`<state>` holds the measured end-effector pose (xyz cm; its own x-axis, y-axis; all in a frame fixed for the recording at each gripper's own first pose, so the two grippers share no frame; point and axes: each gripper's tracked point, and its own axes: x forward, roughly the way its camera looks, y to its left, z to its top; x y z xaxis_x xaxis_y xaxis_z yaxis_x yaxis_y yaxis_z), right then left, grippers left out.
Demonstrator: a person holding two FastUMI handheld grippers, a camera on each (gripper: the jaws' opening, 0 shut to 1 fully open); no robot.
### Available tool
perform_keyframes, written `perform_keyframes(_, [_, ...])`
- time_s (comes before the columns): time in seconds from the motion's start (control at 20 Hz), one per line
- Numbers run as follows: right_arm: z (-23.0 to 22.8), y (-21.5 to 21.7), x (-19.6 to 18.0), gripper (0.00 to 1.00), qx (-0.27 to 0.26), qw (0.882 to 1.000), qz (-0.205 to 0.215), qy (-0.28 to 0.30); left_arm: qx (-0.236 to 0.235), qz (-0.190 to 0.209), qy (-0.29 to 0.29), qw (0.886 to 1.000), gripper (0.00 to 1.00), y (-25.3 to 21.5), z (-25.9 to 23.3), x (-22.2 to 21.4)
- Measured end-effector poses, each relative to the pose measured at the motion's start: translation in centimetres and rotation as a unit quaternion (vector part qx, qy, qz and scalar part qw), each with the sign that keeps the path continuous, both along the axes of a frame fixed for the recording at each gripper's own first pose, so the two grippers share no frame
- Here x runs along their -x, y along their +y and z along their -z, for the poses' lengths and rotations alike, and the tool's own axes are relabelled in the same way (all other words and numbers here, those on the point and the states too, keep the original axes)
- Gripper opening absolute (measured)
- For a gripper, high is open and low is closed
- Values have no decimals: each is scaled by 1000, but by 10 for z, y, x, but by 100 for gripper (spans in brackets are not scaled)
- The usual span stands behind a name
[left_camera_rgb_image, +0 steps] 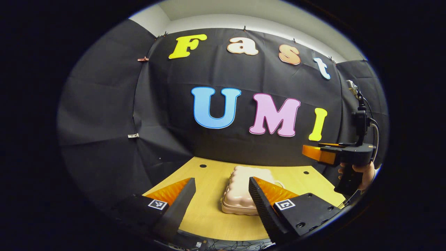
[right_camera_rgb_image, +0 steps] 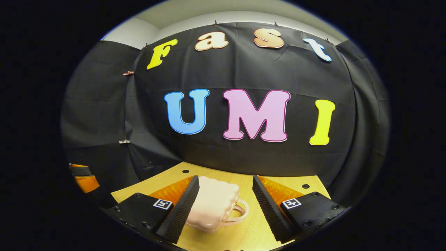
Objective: First open the suitcase, pack the skin care products into it, and then close the suitcase.
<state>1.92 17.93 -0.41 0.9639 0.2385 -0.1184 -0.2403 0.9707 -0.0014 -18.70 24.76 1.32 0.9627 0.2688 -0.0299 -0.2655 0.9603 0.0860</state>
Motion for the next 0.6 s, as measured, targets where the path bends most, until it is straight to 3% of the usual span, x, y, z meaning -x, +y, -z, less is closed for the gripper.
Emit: perform_keyframes(0.6, [-3,-17,1,98,2,1000,20,-2,12,24,-4,1000,96,-14,-3,-28])
